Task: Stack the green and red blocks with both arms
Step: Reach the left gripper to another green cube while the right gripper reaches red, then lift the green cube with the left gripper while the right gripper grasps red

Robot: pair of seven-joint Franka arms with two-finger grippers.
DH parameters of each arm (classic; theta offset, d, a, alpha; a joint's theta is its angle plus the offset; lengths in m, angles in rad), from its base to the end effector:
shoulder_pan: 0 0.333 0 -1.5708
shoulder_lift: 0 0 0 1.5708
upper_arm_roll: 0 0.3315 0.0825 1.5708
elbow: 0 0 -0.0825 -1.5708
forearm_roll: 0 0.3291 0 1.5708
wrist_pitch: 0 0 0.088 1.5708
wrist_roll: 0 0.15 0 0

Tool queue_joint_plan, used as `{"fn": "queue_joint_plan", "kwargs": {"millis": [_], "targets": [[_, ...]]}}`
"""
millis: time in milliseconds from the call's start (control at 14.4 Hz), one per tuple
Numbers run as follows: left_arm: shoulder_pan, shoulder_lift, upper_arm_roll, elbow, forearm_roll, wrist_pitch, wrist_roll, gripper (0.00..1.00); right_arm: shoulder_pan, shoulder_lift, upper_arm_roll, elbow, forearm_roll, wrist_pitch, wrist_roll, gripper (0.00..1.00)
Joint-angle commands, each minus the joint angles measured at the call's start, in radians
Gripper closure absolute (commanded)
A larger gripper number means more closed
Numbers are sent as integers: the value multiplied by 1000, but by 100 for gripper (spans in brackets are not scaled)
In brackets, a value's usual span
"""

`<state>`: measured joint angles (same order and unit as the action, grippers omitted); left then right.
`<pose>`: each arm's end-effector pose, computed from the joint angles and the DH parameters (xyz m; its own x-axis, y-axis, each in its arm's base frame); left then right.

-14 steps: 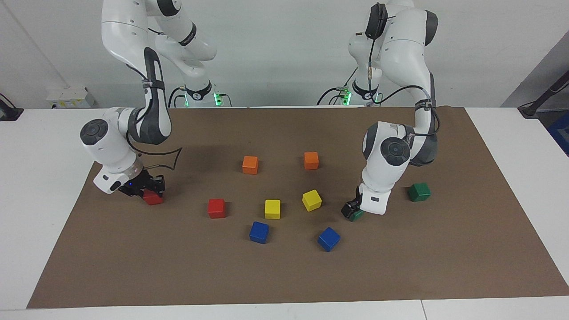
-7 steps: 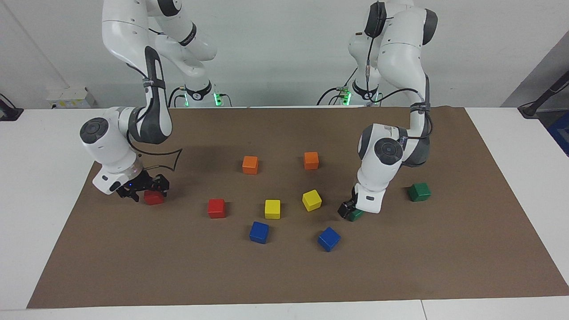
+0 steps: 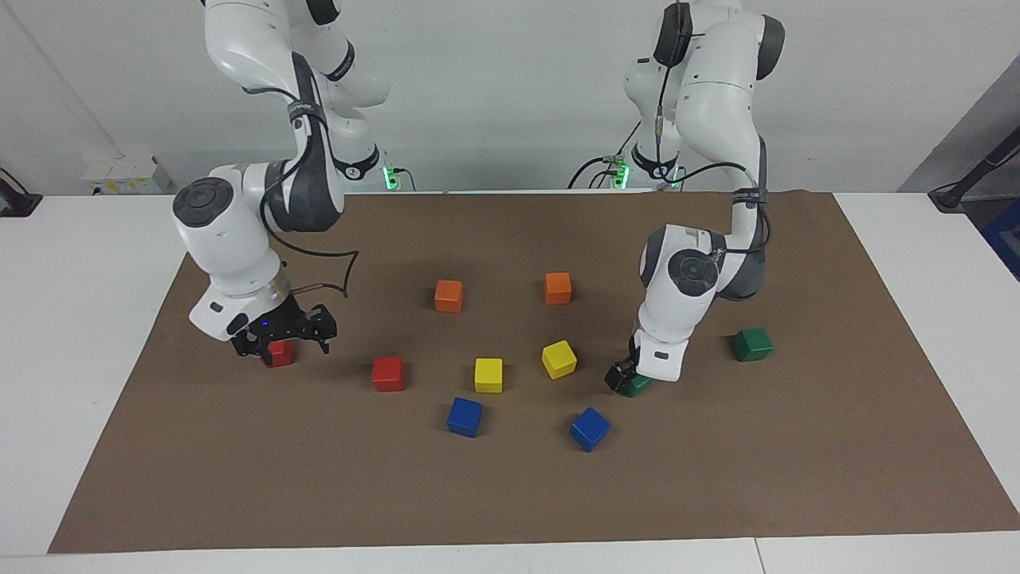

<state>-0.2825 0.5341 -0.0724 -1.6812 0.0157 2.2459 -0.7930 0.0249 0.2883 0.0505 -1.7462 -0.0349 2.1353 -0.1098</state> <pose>0.6069 -0.2183 0.2981 0.9051 0.4252 0.0052 0.4247 -0.9045 0.0398 0.6059 0.0406 0.4138 0.9751 0.1986 0.0985 0.1968 -0.9800 0.0278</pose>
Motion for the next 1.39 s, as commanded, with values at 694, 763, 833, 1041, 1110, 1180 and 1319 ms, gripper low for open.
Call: {"fn": "queue_joint_plan", "kwargs": {"millis": [694, 763, 833, 1041, 1110, 1180, 1319], "targets": [[166, -190, 10, 40, 23, -376, 341, 100, 170, 163, 3, 132, -14, -29, 317, 0], [189, -195, 11, 40, 23, -393, 447, 100, 165, 178, 5, 132, -14, -28, 338, 0], [209, -197, 11, 32, 23, -393, 545, 100, 161, 186, 5, 131, -16, -20, 355, 0], [279, -209, 11, -6, 23, -375, 705, 100, 145, 190, 5, 117, -16, -12, 364, 0], [299, -218, 11, -29, 23, -350, 740, 100, 133, 195, 5, 116, -14, -11, 364, 0], [319, -223, 11, -52, 23, -324, 770, 100, 129, 198, 5, 116, -1, -8, 364, 0], [338, -230, 11, -75, 23, -307, 820, 100, 128, 207, 5, 106, 29, 4, 366, 0]]}}
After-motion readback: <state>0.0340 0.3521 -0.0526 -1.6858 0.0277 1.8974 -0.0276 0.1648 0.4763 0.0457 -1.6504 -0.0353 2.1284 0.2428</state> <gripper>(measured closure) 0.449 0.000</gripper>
